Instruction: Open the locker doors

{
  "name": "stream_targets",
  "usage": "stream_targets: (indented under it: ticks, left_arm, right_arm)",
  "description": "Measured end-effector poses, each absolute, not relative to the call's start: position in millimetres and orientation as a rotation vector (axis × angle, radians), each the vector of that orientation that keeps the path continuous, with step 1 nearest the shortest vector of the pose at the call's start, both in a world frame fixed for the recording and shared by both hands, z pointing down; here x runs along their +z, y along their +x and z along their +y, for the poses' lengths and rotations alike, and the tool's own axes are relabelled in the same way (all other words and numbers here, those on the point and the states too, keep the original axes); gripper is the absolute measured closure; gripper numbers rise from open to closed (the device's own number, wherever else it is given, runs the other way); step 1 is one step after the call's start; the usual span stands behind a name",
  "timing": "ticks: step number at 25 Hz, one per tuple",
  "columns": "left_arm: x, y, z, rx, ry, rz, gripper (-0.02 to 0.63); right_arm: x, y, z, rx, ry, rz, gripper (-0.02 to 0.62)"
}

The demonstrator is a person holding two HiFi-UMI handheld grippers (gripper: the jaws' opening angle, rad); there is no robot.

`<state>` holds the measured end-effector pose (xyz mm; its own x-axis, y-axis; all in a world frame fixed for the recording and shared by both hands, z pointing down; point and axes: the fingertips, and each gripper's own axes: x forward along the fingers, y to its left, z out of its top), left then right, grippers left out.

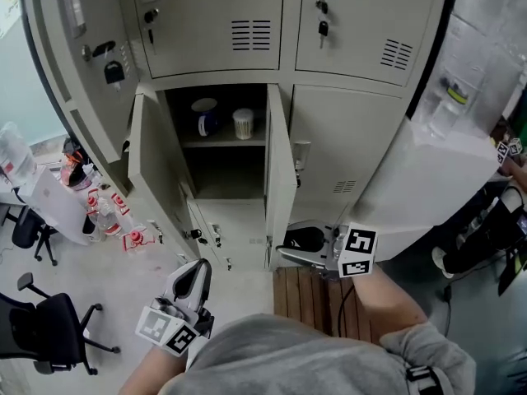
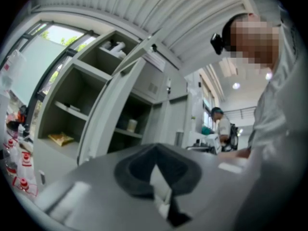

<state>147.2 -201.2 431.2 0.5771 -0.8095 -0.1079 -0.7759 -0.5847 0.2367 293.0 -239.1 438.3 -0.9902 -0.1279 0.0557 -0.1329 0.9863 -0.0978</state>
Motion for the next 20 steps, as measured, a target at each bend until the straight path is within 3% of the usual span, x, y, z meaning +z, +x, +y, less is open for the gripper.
stream_targets:
  ticks: [20]
  left_arm:
    - [433.3, 177.9, -187.6, -0.306, 2.665, -1.28, 0.601]
  right_arm:
    - [437.3, 370.0, -255.8, 0.136, 0.527, -3.062, 0.456]
